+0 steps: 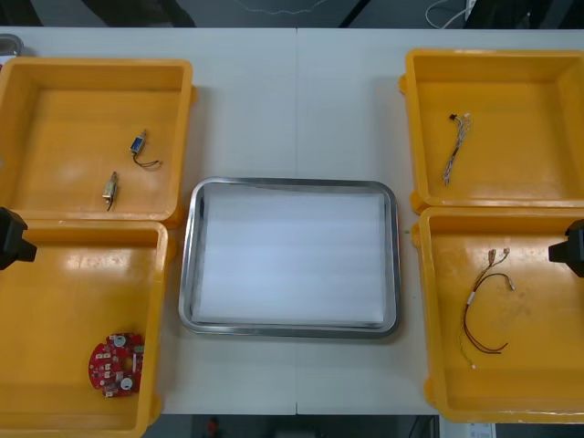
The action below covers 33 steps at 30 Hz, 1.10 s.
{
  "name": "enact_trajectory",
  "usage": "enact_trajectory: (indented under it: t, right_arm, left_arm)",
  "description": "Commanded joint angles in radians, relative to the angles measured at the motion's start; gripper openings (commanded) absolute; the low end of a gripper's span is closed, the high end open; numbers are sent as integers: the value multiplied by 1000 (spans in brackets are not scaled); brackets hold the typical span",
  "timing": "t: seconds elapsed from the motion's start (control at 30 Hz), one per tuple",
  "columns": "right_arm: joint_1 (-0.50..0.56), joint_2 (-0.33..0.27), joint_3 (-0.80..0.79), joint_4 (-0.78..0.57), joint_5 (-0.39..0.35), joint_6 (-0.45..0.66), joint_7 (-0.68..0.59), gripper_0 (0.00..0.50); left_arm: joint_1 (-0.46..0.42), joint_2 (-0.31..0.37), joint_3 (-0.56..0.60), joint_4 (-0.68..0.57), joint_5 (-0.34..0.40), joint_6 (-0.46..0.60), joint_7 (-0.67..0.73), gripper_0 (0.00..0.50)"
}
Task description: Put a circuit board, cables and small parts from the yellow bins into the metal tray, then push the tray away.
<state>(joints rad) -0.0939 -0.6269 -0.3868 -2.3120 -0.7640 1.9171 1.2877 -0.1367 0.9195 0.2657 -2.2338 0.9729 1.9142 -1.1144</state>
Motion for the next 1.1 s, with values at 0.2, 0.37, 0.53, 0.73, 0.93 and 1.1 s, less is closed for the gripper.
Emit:
enact_trajectory:
  t: [0.2, 0.37, 0.53, 0.73, 0.93, 1.1]
  right_arm:
    - [19, -37, 6, -32, 0, 3, -5, 500]
    - [19, -37, 6, -32, 0, 3, -5, 500]
    - [19, -37, 6, -32, 0, 3, -5, 500]
    - [19, -37, 6, -32, 0, 3, -5, 500]
    - [19, -37, 6, -32, 0, 3, -5, 500]
    - [19, -37, 6, -32, 0, 3, -5, 500]
  left_arm:
    - [16, 38, 29, -17, 3, 6, -94, 500]
    - [16, 38, 29, -17, 3, 6, -94, 500]
    - [16, 38, 29, -17, 3, 6, -94, 500]
    - [16, 38, 29, -17, 3, 6, -94, 500]
    - [16, 38, 29, -17, 3, 6, -94, 500]
    - [16, 38, 29, -17, 3, 6, -94, 500]
